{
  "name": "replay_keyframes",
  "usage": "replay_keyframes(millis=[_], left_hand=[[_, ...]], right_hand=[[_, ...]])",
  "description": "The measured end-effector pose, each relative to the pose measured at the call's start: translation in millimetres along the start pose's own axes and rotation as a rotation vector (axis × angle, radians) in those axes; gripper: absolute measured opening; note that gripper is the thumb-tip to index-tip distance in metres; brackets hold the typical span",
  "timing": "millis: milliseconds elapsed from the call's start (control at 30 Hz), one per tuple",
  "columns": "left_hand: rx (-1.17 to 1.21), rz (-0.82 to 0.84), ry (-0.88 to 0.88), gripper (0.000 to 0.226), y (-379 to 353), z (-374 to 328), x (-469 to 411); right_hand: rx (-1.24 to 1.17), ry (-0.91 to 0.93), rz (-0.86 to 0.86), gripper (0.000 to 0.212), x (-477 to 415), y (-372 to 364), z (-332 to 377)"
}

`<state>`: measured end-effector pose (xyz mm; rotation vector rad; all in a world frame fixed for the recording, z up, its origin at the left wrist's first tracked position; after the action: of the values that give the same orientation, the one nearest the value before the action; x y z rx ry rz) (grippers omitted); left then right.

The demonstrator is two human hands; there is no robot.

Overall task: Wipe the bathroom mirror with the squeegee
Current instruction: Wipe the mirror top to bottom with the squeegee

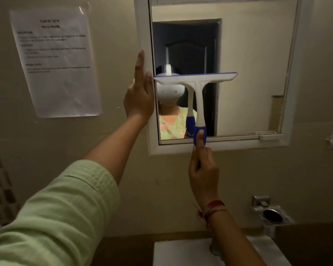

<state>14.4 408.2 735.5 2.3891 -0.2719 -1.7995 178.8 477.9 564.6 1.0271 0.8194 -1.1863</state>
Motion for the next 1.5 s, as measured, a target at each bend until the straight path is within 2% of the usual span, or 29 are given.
replay_keyframes(millis=[367,633,1200,1333,1500], left_hand=[[0.004,-0.005,-0.024,0.048,-0.5,0.4,0.2],[0.022,-0.012,-0.043,0.049,-0.5,-1.1,0.4],[0.006,-0.042,-0.023,0.048,-1.3,3.1,0.6],[-0.006,-0.079,-0.04,0.048,1.2,0.6,2.4],[-0.004,-0.084,-0.015,0.049,3.0,1.2,3.4]], right_hand=[[-0.04,-0.072,0.036,0.053,44.8,-9.8,-22.1],[-0.026,-0.041,0.059,0.069,73.9,-13.1,-26.4],[-0.091,-0.067,0.088,0.064,110.3,-17.2,-33.1],[-0.117,-0.151,0.068,0.051,123.7,-19.0,-40.5],[-0.08,-0.221,0.123,0.06,140.9,-19.6,-45.4]])
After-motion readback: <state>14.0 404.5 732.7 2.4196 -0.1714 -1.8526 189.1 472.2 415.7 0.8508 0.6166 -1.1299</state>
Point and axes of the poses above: each hand's wrist, its own x-axis away from the middle knuckle, its own y-axis out of the back of the hand, z = x × y, the point moved 7 cm from there along -x, towards the middle knuckle, and after that the axes turned 9 degrees about z, right-handed, at the moved point
